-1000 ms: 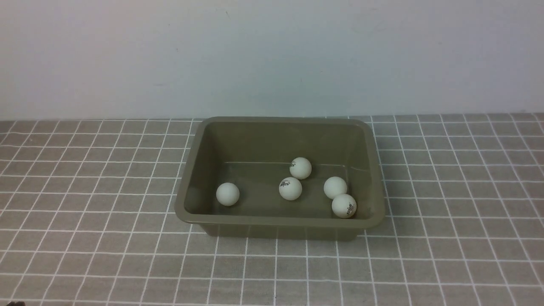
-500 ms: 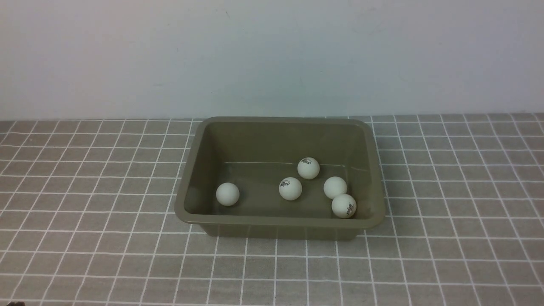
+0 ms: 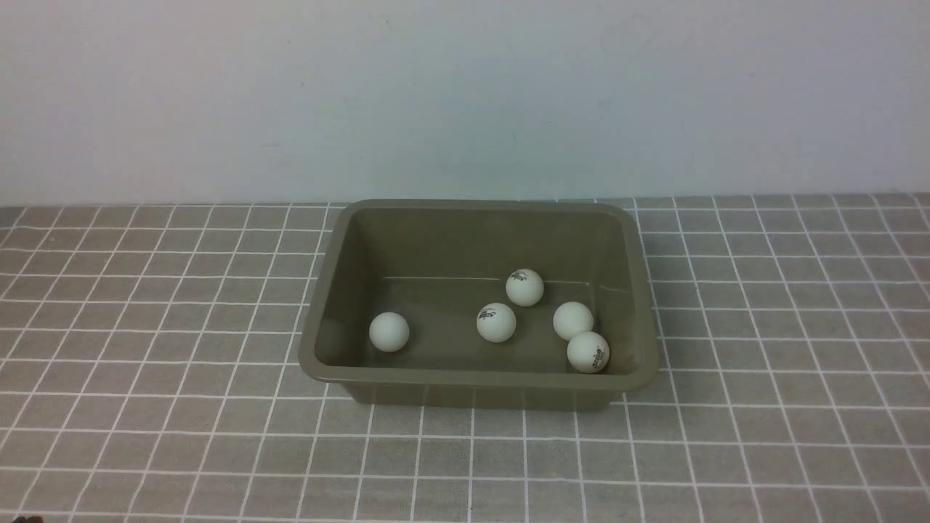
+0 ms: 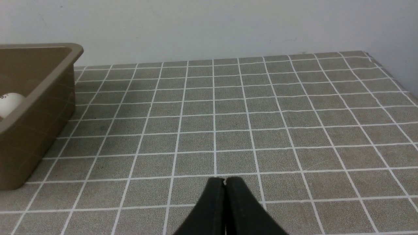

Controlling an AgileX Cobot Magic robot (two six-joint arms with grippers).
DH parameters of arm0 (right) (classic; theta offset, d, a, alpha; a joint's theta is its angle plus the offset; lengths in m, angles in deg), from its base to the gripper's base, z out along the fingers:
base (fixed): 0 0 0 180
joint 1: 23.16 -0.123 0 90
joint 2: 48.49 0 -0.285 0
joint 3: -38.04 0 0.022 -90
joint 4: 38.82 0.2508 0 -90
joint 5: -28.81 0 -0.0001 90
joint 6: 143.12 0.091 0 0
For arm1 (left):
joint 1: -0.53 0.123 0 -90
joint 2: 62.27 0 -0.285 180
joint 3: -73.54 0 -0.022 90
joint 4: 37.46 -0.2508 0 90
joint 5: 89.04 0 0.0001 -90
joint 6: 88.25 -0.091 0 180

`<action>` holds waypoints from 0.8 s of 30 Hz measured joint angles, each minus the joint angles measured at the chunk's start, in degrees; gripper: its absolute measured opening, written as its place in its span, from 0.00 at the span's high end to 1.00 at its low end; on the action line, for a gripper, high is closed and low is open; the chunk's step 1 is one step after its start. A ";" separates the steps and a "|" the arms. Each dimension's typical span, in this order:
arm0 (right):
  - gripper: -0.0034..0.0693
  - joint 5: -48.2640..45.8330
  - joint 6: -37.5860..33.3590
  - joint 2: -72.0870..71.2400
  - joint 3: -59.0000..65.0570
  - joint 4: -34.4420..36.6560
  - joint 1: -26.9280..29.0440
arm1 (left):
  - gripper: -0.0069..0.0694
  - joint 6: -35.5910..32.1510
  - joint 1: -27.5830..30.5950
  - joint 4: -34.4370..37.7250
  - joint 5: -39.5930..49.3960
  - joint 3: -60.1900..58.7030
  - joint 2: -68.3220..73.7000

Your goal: Put the table tennis balls into the box on the grey coffee tablecloth.

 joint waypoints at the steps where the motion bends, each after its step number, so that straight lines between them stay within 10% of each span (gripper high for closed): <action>1: 0.97 0.00 0.00 0.00 0.00 0.00 0.00 | 0.92 0.00 0.00 0.00 0.00 0.00 0.00; 24: 0.97 0.05 -0.16 0.00 0.00 0.00 0.00 | 0.92 0.00 0.00 0.00 0.00 0.00 0.00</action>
